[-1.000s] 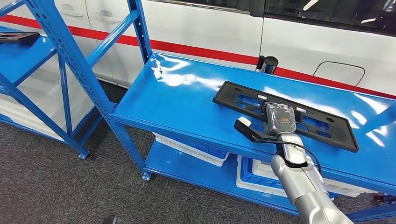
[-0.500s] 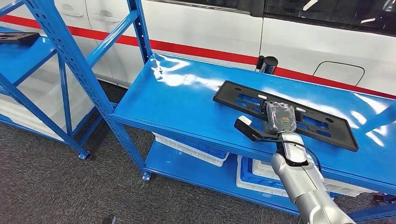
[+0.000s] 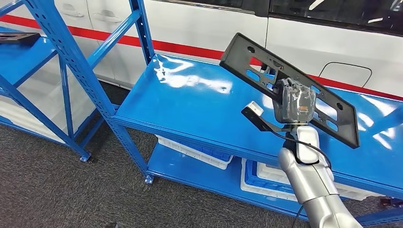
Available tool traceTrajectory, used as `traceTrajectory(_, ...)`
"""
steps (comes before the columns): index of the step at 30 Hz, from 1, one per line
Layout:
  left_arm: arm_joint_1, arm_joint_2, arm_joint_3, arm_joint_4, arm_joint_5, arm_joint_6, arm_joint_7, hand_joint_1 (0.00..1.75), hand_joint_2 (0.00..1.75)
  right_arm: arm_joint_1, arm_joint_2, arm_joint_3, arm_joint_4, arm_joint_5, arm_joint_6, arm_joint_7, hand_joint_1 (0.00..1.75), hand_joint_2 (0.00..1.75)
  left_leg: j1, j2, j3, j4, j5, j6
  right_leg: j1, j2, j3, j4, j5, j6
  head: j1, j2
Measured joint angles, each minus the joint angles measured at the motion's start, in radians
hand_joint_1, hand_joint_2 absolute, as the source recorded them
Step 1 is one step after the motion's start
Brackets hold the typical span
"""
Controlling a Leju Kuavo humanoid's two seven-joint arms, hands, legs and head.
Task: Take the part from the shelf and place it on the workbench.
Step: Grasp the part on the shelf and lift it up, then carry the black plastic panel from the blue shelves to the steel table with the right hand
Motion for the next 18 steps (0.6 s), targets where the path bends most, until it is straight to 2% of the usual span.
traceTrajectory(9,0.002,-0.003,-0.001,0.000,-0.032,-0.032,0.070,0.00,1.75,0.067,-0.024,-0.022,-0.197,0.004,0.043,-0.010,1.75,1.75,0.000,0.000,0.000,0.000,0.000,0.000,0.000,0.000,-0.007,0.000,0.000,0.000,0.000,0.000)
traceTrajectory(11,-0.001,-0.002,-0.001,0.000,-0.037,-0.033,0.078,0.00,1.75,0.079,-0.029,-0.024,-0.224,-0.001,0.047,-0.010,1.75,1.75,-0.003,0.000,-0.001,0.003,-0.003,0.004,-0.004,0.000,-0.007,-0.005,0.002,0.004,0.000,0.000)
traceTrajectory(14,-0.003,-0.001,-0.001,-0.001,-0.043,-0.035,0.092,0.00,1.75,0.098,-0.037,-0.031,-0.264,-0.014,0.050,-0.012,1.75,1.75,-0.004,0.000,0.004,-0.009,0.002,0.018,-0.009,0.000,-0.003,-0.006,0.003,0.012,0.000,0.000)
traceTrajectory(16,-0.003,-0.002,-0.003,-0.001,-0.050,-0.042,0.089,0.00,1.75,0.113,-0.045,-0.037,-0.292,-0.023,0.051,-0.012,1.75,1.75,0.001,0.002,0.013,-0.027,0.012,0.027,-0.008,0.001,-0.029,0.046,-0.022,0.008,0.002,0.000)
traceTrajectory(18,0.001,-0.002,-0.004,-0.002,-0.055,-0.059,0.064,0.00,1.75,0.135,-0.054,-0.042,-0.319,-0.028,0.053,-0.012,1.75,1.75,0.003,0.003,0.017,-0.034,0.015,0.031,-0.007,0.003,-0.102,0.178,-0.071,0.000,0.004,0.000)
